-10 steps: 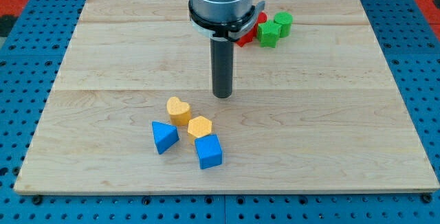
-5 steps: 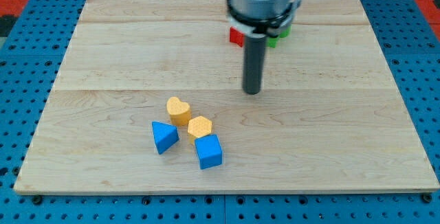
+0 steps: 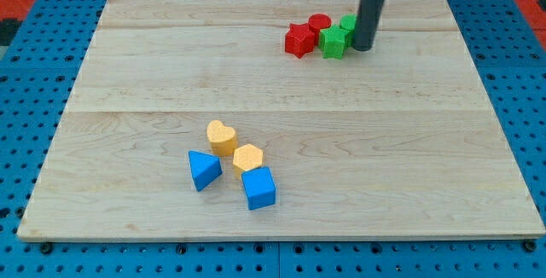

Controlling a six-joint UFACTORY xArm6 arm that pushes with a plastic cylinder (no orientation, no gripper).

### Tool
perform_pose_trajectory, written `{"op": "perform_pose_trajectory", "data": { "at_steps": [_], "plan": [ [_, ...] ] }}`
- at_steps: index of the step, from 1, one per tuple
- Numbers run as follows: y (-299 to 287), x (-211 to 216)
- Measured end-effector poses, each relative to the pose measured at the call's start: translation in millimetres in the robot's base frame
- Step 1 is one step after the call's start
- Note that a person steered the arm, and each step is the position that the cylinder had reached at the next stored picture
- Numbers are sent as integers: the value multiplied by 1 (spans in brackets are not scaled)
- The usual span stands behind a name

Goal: Push the red blocks and green blocks to the top side of the board

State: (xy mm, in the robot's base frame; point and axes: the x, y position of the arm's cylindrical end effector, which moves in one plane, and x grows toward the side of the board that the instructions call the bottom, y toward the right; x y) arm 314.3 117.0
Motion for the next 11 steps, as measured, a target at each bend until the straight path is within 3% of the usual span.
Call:
{"op": "perform_pose_trajectory", "data": {
  "at_steps": [3, 5, 6, 9, 10, 11],
  "plan": [
    [-112, -25],
    [-124, 42],
    [-168, 30],
    [-173, -39],
    [-173, -44],
    [-176, -16]
  ]
}}
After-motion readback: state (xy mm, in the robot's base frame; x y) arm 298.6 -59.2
